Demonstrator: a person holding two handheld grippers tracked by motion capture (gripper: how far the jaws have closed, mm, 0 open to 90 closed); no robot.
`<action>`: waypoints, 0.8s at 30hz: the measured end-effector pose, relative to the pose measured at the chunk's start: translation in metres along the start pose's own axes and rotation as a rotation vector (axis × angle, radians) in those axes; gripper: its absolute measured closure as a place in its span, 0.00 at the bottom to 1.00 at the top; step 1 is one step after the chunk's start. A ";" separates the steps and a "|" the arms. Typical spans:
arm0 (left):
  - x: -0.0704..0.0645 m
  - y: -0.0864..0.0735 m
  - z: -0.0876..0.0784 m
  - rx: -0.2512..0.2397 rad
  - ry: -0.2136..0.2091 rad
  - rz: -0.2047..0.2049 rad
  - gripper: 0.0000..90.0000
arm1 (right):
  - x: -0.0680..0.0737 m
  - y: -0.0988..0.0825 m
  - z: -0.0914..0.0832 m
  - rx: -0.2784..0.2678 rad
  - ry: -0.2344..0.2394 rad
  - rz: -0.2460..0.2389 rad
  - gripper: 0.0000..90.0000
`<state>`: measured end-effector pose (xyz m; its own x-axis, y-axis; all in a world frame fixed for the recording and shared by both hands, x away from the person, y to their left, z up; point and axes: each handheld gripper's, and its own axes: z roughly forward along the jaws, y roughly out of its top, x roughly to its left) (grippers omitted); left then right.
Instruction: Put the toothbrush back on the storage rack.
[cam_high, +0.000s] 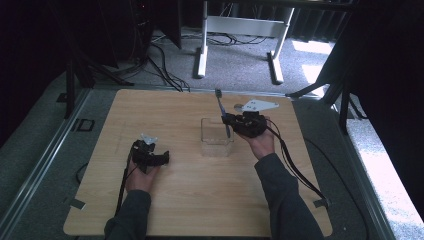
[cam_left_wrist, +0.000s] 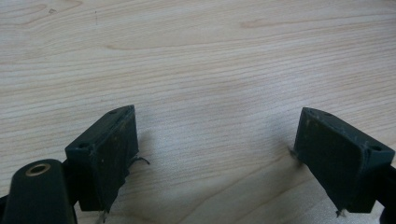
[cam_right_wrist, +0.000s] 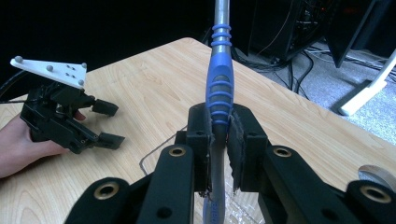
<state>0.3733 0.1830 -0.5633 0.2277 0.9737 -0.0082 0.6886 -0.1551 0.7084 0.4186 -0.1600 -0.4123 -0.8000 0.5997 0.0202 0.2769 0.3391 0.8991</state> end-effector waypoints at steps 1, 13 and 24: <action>0.000 0.000 0.000 0.000 0.000 0.000 0.16 | 0.000 0.000 0.001 0.001 -0.001 0.000 0.88; 0.000 0.000 0.000 0.000 0.000 0.000 0.15 | -0.001 -0.004 0.009 0.012 -0.010 0.001 0.88; 0.000 0.000 0.000 0.001 0.000 0.000 0.16 | -0.002 -0.007 0.015 0.040 -0.016 0.004 0.88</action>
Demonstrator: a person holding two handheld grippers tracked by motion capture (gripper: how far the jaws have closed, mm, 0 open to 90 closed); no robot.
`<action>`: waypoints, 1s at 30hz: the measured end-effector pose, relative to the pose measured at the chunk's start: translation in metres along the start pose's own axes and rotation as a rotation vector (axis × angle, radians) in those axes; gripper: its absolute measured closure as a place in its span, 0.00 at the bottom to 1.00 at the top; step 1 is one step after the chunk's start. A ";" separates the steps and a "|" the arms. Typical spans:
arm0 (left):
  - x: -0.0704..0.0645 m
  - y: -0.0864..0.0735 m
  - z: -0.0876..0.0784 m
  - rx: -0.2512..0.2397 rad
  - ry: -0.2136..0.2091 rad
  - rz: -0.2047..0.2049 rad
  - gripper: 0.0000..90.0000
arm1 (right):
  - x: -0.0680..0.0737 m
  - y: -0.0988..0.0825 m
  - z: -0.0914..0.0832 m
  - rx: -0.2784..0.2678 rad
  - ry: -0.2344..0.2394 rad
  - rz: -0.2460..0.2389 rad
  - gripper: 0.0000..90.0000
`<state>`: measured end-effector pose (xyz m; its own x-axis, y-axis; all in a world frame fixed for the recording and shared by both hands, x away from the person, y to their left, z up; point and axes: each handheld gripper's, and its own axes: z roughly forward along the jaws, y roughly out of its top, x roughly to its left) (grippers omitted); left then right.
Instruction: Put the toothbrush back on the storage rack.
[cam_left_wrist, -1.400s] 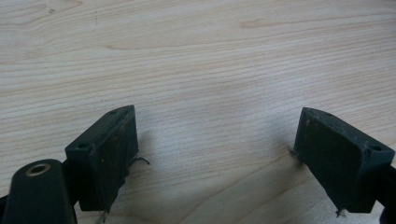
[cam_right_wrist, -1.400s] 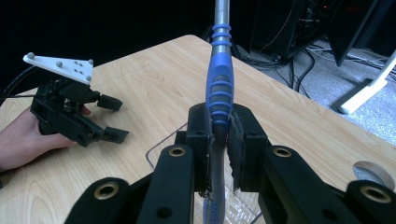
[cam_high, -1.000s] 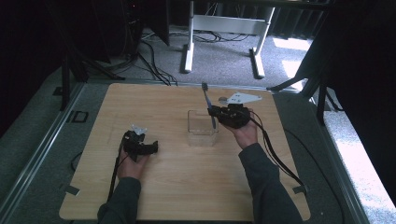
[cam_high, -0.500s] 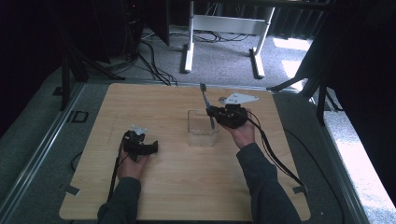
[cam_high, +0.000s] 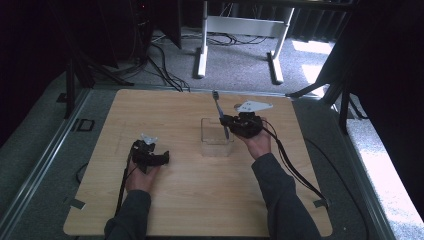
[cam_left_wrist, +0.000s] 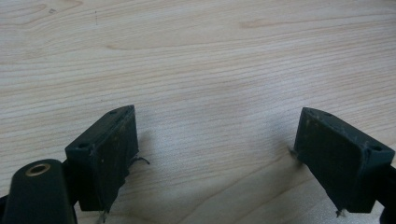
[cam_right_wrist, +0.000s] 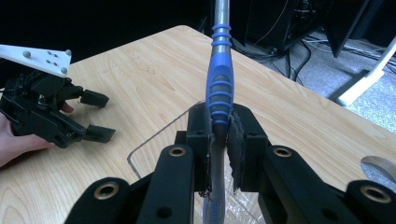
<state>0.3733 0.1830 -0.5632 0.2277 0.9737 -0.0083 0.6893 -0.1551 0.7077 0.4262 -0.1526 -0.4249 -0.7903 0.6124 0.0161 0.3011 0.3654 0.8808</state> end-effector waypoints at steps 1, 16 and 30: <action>0.000 0.000 0.000 0.000 0.000 0.000 0.16 | 0.000 0.000 0.001 0.001 -0.001 -0.002 0.88; 0.000 0.000 0.000 0.000 0.000 0.000 0.16 | 0.000 -0.004 0.008 0.029 -0.010 -0.007 0.88; 0.000 0.000 0.000 0.000 0.000 0.000 0.15 | 0.003 -0.010 0.016 0.064 -0.014 -0.010 0.88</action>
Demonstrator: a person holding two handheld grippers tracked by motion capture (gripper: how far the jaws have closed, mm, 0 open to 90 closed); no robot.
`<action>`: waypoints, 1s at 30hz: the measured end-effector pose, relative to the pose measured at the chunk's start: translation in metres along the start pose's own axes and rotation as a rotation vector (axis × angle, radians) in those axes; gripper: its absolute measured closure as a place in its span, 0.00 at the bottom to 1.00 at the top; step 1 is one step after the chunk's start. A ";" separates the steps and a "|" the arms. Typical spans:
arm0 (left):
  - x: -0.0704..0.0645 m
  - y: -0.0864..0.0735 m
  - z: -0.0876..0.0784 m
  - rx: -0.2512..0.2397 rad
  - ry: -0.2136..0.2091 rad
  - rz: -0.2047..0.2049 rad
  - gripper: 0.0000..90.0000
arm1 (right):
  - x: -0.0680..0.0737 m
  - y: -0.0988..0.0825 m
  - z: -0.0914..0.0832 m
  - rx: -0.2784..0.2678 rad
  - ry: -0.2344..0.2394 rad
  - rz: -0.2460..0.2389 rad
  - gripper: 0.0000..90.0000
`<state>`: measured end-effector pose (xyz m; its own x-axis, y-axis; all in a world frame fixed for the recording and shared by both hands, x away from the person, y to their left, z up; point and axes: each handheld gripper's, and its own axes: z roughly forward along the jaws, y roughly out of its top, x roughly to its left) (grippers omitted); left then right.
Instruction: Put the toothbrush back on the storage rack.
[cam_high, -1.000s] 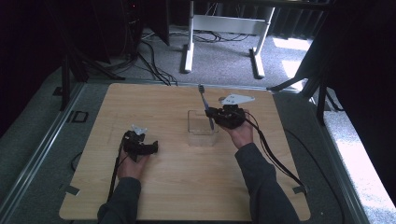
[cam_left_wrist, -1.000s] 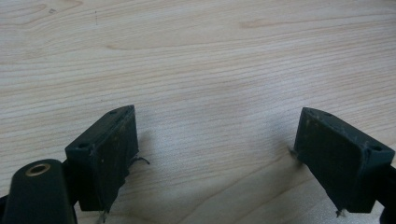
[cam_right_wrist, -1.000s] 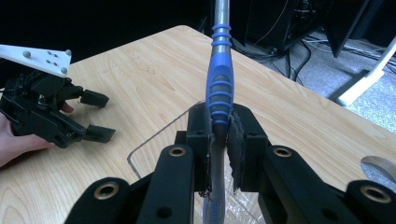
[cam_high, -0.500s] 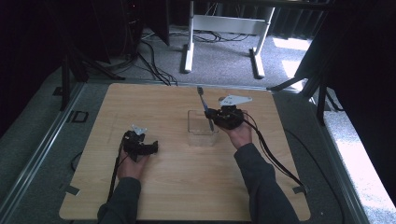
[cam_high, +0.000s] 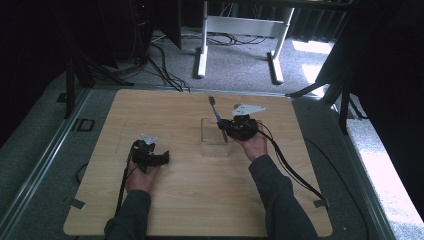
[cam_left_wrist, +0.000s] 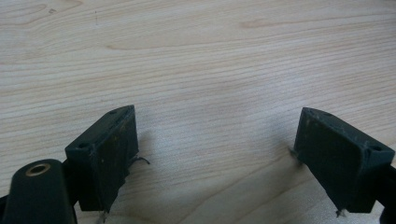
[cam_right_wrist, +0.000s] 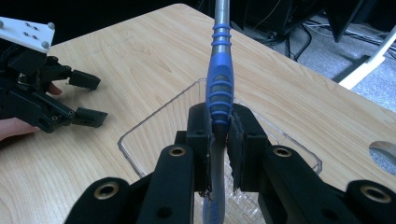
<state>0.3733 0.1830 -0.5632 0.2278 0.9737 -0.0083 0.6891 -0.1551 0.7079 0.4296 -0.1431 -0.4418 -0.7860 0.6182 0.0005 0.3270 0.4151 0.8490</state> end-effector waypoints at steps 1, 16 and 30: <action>0.000 0.000 0.000 0.000 0.000 0.000 0.16 | 0.000 0.000 0.000 0.001 0.000 0.000 0.88; 0.000 0.000 0.000 0.000 0.000 0.000 0.16 | 0.005 -0.005 0.007 0.046 0.004 -0.015 0.88; 0.000 0.000 0.000 -0.001 0.000 0.000 0.16 | 0.004 -0.007 0.010 0.073 0.003 -0.020 0.88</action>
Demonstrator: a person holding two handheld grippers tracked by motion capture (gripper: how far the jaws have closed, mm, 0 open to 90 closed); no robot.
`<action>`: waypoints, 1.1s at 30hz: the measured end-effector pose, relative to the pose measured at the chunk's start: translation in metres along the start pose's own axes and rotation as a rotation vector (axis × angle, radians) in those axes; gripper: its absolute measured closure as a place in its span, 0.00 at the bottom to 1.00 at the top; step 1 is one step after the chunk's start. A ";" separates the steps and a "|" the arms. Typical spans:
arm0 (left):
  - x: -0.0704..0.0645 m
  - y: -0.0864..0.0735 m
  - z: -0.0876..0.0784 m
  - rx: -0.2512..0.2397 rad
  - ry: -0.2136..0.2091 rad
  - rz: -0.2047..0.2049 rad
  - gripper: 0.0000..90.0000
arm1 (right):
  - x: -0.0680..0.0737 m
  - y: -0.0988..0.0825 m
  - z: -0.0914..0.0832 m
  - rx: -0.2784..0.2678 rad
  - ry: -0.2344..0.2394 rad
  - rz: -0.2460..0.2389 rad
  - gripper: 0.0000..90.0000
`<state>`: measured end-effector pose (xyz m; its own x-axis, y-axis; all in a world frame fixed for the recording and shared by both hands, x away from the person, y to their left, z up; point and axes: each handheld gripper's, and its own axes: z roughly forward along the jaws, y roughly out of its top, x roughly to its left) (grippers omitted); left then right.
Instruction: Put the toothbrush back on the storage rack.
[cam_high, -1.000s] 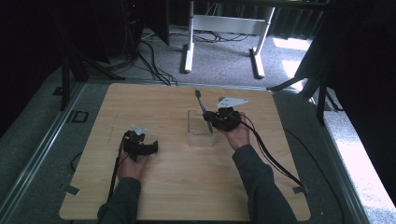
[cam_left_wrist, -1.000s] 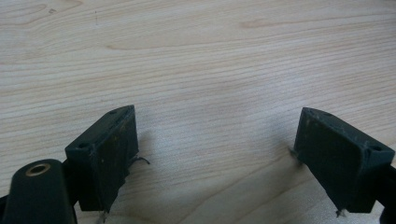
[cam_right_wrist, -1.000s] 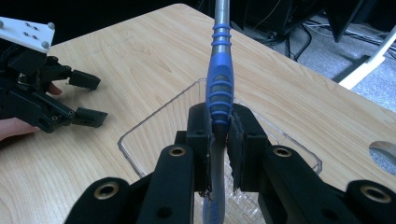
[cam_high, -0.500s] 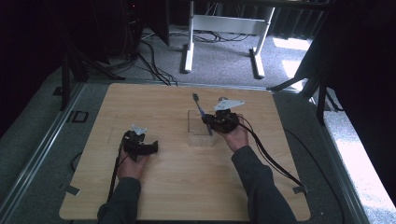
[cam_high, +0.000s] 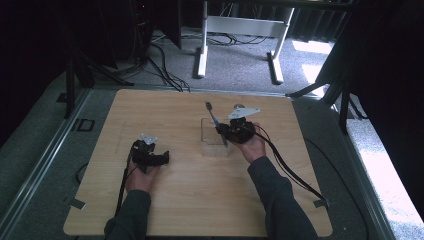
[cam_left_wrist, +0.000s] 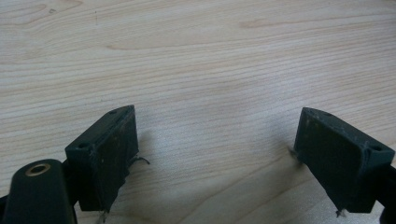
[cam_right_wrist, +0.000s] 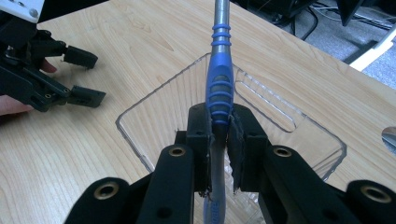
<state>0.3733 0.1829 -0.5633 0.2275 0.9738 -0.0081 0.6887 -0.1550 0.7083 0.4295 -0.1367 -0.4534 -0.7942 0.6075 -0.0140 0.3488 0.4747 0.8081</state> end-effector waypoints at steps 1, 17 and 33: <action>0.000 0.000 0.000 0.000 0.000 0.000 0.16 | 0.000 0.000 0.000 0.006 -0.002 -0.001 0.88; 0.000 0.000 0.000 0.000 0.000 0.000 0.16 | 0.000 -0.003 0.003 0.067 -0.015 -0.017 0.87; 0.000 0.000 0.000 0.000 0.000 0.001 0.16 | -0.008 -0.008 -0.012 0.029 -0.024 0.028 0.50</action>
<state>0.3734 0.1829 -0.5632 0.2280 0.9736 -0.0080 0.6887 -0.1555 0.7081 0.4271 -0.1532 -0.4524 -0.7720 0.6356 -0.0064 0.3851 0.4757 0.7908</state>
